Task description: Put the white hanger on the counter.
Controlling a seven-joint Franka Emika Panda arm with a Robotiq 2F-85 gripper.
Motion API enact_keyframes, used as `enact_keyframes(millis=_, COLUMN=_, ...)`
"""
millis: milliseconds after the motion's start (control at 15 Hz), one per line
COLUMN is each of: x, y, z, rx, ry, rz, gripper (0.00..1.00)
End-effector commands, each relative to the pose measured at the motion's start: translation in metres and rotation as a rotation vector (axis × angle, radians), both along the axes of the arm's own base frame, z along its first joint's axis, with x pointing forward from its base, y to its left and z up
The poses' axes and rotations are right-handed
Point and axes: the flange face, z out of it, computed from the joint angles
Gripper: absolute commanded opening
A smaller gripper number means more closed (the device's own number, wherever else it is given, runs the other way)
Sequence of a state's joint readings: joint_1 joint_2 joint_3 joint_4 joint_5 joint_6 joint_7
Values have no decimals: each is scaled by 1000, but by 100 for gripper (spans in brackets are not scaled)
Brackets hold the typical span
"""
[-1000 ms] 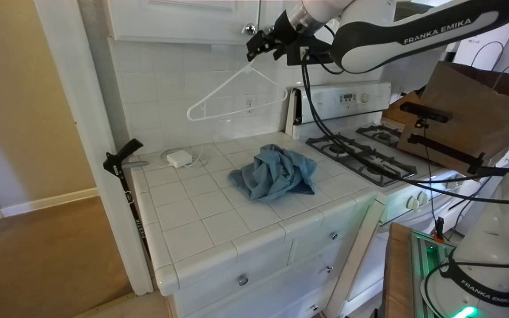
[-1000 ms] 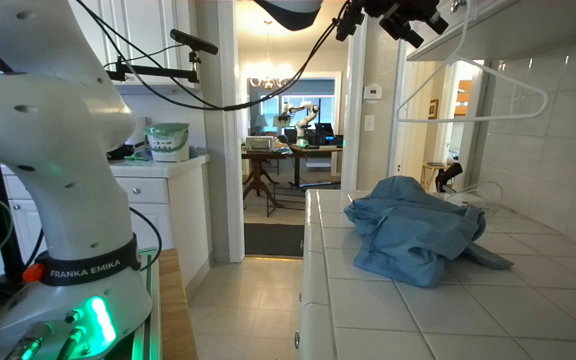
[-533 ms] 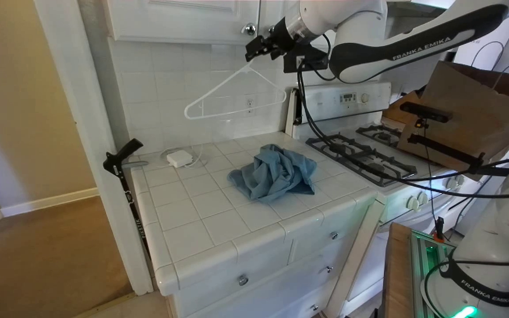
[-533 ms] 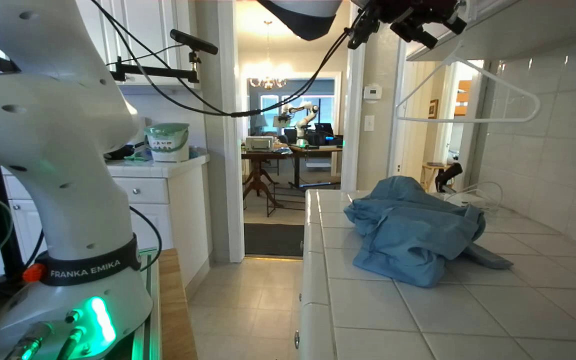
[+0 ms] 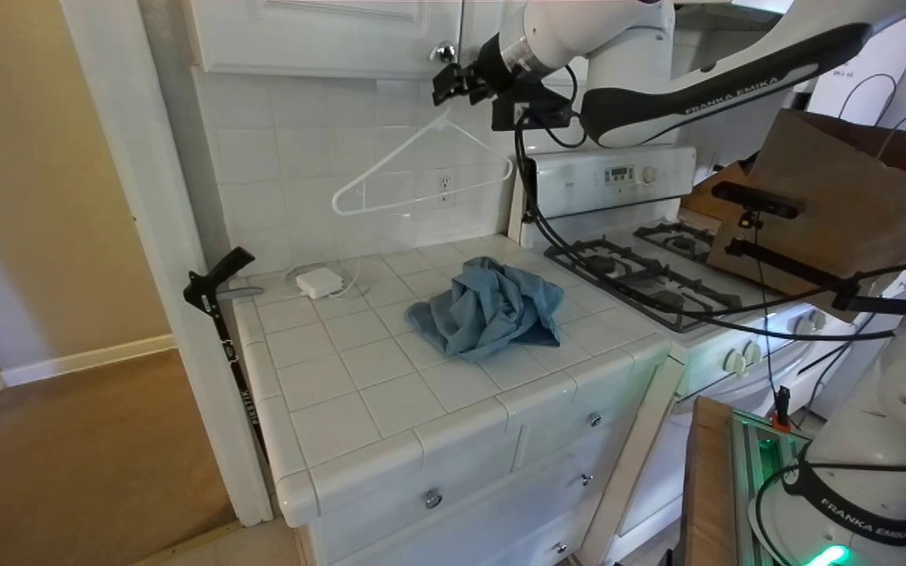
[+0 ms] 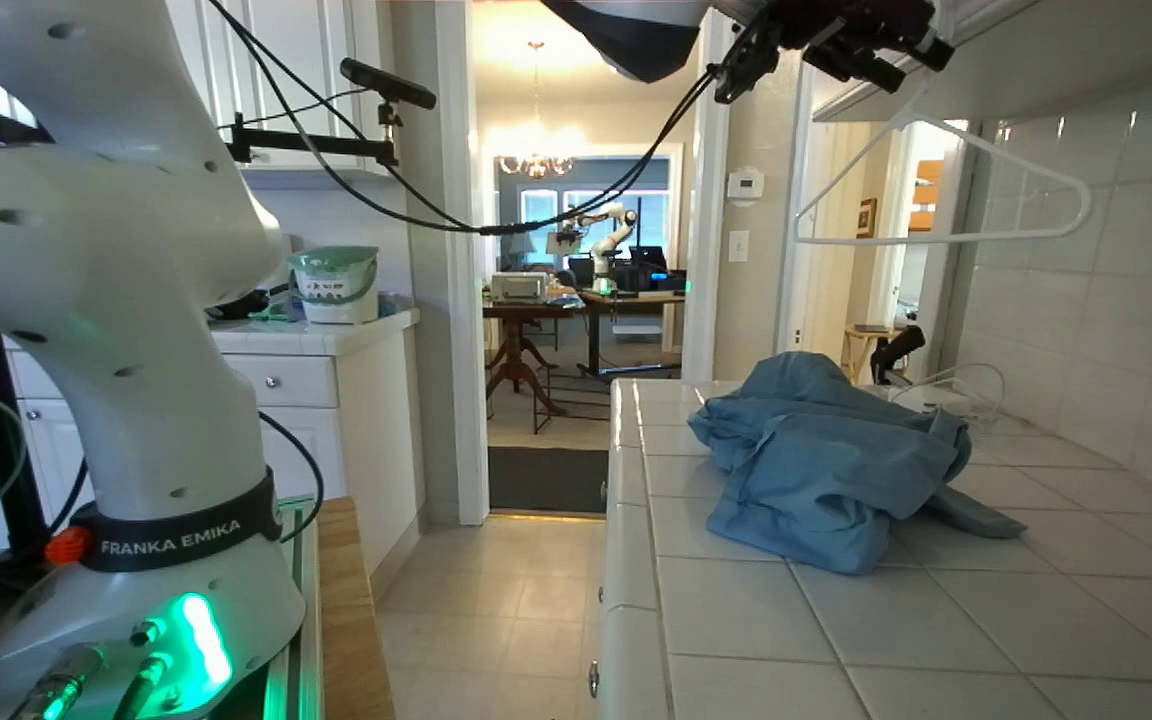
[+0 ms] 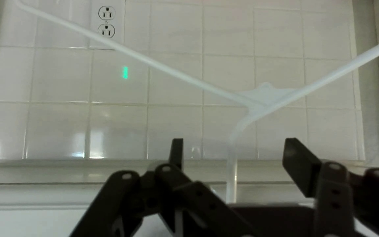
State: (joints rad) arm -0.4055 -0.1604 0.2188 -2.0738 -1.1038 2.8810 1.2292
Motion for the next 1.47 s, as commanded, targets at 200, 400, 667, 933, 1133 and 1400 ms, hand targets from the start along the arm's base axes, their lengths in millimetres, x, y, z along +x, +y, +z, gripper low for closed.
enact_keyframes(millis=200, x=14, y=1, z=0, rx=-5, ry=-59, rz=1, gripper=46)
enact_keyframes(millis=400, x=17, y=3, z=-4, rx=-9, ry=-65, rz=-1, gripper=16)
enact_keyframes(millis=667, x=18, y=4, z=-10, rx=-19, ry=-69, rz=-2, gripper=0)
enact_keyframes(millis=933, x=14, y=8, z=-2, rx=-42, ry=-95, rz=-14, gripper=2)
enact_keyframes(millis=1133, x=8, y=7, z=7, rx=-17, ry=-132, rz=-60, gripper=2)
enact_keyframes(millis=1400, x=-2, y=5, z=6, rx=14, ry=-138, rz=-107, gripper=2)
